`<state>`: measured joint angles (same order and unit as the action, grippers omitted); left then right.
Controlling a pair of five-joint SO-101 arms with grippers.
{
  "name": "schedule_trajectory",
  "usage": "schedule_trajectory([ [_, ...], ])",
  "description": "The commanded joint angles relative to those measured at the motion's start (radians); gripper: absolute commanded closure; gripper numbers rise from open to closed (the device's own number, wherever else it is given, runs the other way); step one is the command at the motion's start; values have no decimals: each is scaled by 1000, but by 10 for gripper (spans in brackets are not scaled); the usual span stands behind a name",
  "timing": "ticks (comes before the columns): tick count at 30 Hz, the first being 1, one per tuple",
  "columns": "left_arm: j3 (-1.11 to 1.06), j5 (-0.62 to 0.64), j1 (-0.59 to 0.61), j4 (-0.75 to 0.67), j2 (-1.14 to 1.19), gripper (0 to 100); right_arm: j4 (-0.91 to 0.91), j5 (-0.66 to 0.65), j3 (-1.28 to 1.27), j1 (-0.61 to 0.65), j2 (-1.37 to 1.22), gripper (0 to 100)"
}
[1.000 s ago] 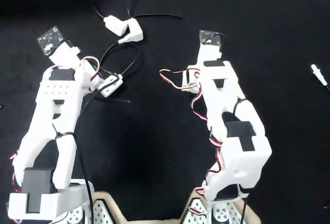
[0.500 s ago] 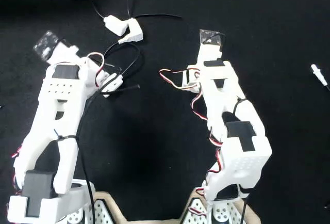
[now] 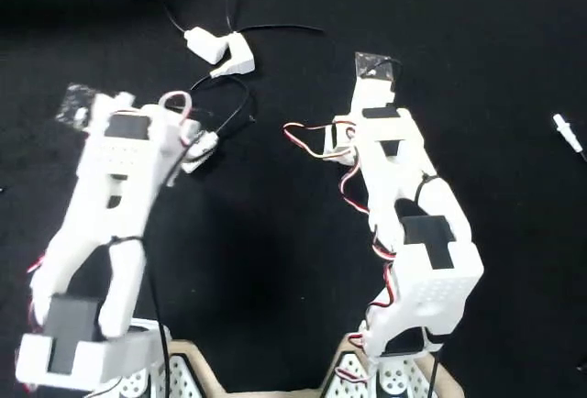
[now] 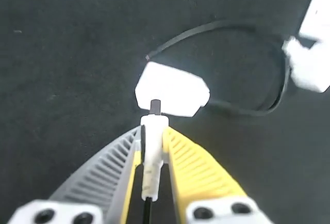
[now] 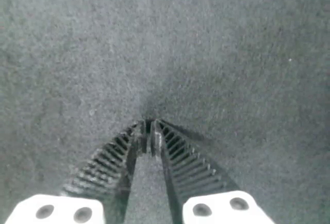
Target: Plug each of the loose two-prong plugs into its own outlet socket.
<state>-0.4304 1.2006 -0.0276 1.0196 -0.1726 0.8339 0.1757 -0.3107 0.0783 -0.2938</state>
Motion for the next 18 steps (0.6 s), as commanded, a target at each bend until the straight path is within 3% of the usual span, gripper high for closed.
schedule_trajectory([
  [1, 35, -87, -25, -80, 74, 970, -12, 9, -1, -14, 45, 958],
  [8, 154, -100, 36, 28, 129, 970, -12, 9, -1, -14, 45, 958],
  [18, 168, -196, 31, 28, 129, 970, -12, 9, -1, -5, 45, 958],
])
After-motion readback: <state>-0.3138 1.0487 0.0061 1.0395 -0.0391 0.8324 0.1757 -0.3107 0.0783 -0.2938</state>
